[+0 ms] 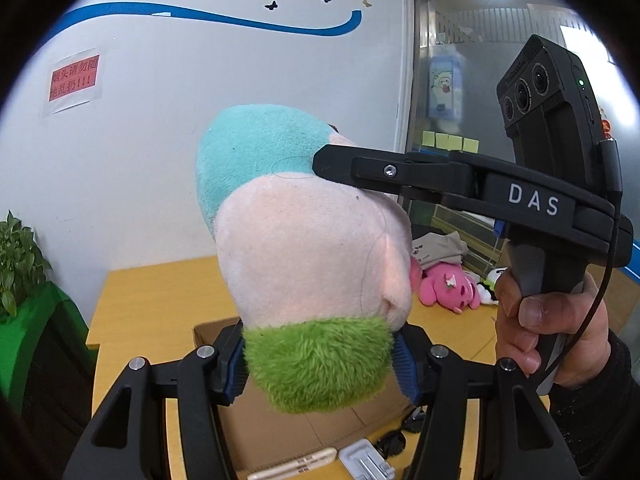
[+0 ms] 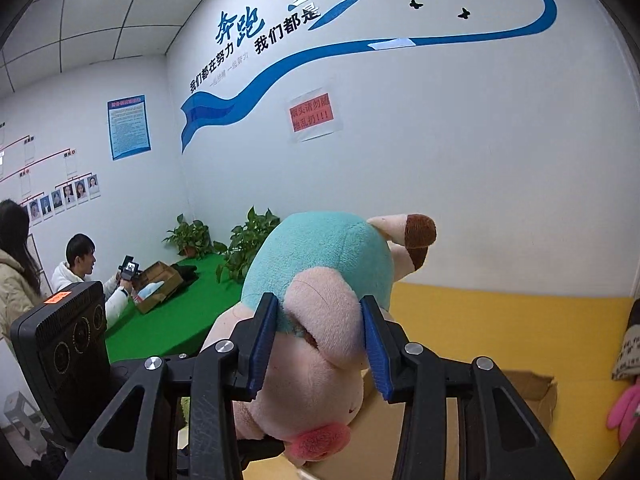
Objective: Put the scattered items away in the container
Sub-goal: 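Grasp the pig plush with the right tool while the left tool holds it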
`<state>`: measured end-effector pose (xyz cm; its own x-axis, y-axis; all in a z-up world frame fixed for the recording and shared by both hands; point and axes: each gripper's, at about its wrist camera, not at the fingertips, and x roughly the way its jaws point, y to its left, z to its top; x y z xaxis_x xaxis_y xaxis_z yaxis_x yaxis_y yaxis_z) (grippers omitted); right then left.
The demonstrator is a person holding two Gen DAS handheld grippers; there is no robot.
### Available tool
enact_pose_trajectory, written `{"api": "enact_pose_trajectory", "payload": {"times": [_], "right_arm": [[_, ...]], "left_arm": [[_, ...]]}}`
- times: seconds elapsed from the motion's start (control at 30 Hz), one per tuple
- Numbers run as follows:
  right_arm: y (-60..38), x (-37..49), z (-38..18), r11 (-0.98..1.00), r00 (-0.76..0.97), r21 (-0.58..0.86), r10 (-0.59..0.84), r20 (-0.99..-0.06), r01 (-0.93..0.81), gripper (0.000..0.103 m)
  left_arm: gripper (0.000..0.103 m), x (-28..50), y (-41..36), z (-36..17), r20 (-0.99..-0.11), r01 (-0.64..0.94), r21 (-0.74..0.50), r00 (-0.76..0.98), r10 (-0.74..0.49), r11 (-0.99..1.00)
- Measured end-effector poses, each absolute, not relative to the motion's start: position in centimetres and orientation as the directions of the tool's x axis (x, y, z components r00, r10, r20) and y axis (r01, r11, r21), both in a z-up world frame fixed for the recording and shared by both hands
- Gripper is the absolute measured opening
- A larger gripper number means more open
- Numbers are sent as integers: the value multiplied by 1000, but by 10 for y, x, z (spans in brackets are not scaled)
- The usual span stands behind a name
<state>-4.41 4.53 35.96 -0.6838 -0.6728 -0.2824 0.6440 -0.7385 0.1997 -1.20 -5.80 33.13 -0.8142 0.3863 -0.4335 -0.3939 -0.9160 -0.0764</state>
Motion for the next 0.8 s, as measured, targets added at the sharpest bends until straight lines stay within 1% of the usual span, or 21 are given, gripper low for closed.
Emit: {"api": "enact_pose_trajectory", "payload": {"times": [0.17,0.33,0.47,0.8], "right_arm": [[40,-109,359,-743,-673,232,-668,-317,628,43],[36,-177,329,-742,-645,281,-669,-370,609,42],[31,-228,279,-743,-615,321,-668,-420,588,42],[16,-335,107,-747,-492,434,-661,-566,504,41]], "left_arm": [[58,-51,-71,327,-462,-383,-98,-800,383,-919],[58,-98,-82,298,-514,-364,-138,-768,381,-921],[58,-135,-93,254,-574,-347,-175,-724,382,-921],[58,-212,-111,93,-748,-256,-276,-548,375,-926]]}}
